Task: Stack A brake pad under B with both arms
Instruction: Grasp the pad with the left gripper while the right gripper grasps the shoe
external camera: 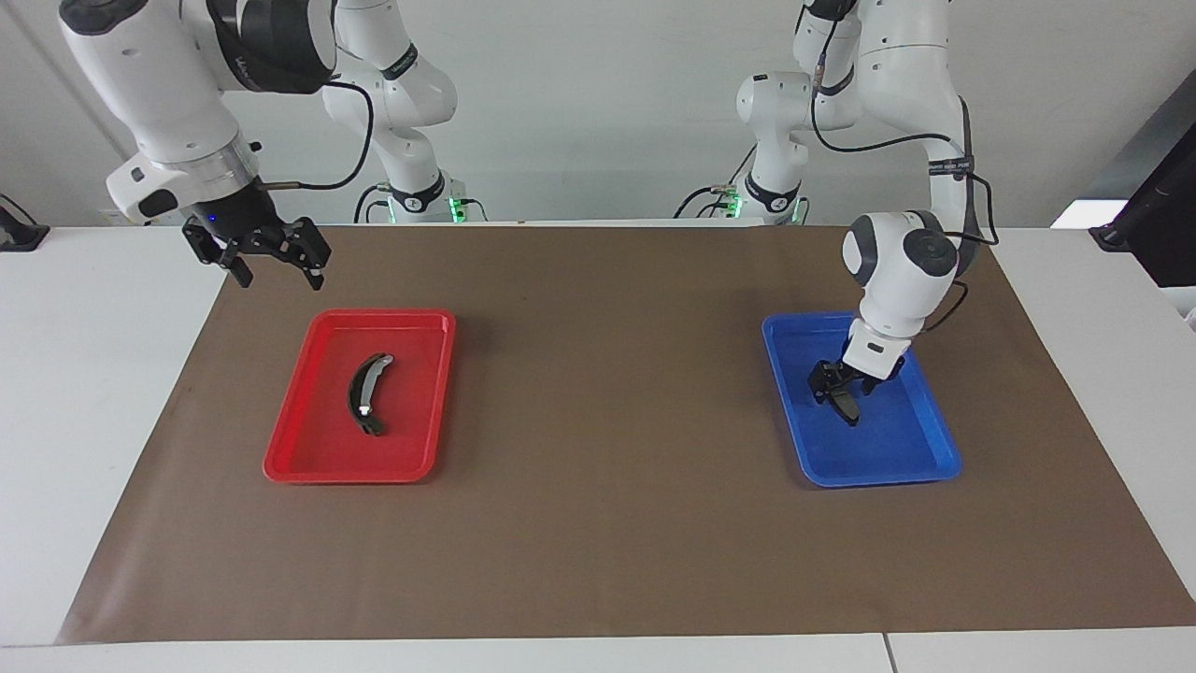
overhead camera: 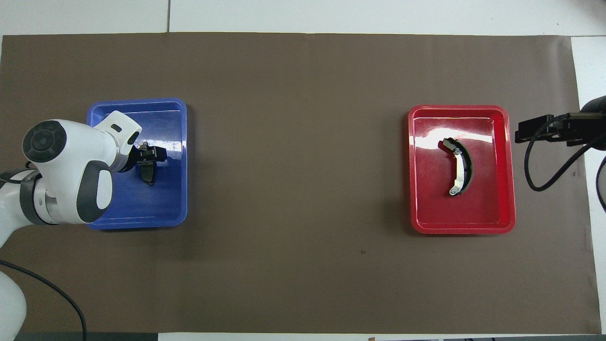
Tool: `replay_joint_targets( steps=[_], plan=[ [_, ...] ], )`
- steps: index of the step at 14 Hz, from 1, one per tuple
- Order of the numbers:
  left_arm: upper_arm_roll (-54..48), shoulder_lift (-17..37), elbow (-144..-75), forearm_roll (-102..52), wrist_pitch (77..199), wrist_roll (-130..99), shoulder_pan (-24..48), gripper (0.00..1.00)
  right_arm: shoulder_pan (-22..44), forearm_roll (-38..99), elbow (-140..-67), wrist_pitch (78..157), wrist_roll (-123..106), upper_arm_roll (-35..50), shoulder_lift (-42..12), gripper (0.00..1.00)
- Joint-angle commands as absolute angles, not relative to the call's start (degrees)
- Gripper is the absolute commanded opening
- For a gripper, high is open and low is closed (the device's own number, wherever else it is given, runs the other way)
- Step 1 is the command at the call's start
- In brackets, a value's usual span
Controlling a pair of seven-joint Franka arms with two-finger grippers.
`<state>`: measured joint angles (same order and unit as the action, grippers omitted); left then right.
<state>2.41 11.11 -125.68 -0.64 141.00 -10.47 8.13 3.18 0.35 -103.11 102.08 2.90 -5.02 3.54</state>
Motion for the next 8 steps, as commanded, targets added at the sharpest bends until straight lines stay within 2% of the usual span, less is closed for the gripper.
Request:
replay_joint_targets(
  steps=[1, 3, 4, 6, 8],
  plan=[
    [2.9, 10.6, -126.7, -0.3, 140.5, -11.2, 8.7, 0.84, 3.5, 1.1, -110.0, 109.0, 1.8, -4.7, 3.2, 1.00],
    [2.9, 10.5, -126.6, -0.3, 138.4, -11.1, 8.8, 0.53, 4.0, 1.1, -112.5, 113.5, 1.1, -4.7, 0.7, 1.00],
    [2.9, 10.3, -126.6, -0.3, 137.6, -11.2, 8.9, 0.34, 4.0, 1.2, -115.5, 118.6, 0.9, -4.7, 0.2, 1.00],
    [3.0, 9.7, -125.9, -0.3, 136.8, -11.1, 9.0, 0.04, 3.9, 1.2, -122.5, 129.5, -1.4, -4.7, -0.8, 1.00],
    [3.0, 9.1, -123.9, -0.3, 135.2, -11.0, 9.1, 0.01, 3.3, 1.2, -125.7, 135.4, -2.6, -4.7, -2.6, 1.00]
  ],
)
